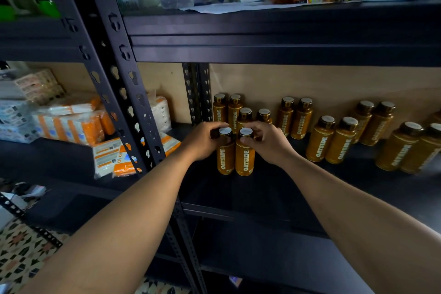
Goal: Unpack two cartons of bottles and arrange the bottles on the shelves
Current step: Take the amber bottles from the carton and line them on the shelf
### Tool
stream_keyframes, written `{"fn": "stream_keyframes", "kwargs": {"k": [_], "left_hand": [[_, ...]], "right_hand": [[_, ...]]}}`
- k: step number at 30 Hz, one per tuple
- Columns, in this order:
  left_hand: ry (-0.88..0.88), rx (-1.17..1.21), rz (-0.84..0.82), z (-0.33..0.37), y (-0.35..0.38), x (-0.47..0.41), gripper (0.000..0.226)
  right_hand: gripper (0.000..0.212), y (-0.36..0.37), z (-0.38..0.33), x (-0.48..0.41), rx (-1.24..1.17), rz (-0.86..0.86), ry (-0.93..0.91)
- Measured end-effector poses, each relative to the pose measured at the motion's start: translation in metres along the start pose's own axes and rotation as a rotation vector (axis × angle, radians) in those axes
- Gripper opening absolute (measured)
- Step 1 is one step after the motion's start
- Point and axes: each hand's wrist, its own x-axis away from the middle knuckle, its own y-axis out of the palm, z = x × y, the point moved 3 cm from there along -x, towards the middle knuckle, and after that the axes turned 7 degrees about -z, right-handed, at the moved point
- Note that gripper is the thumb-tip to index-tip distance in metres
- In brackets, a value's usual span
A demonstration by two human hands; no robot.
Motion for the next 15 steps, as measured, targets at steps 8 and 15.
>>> {"fn": "stream_keyframes", "kwargs": {"k": [8, 15], "left_hand": [[-0.007, -0.025, 0.005, 0.0015, -0.0006, 0.0006, 0.052], [-0.041, -0.041, -0.01, -0.0005, 0.0003, 0.0061, 0.063]], "right_hand": [[0.053, -0.003, -0.0014, 0.0007, 0.02, -0.012, -0.001], [0.058, -0.0057, -0.0023, 0.0094, 0.013, -0.022, 0.02]]}}
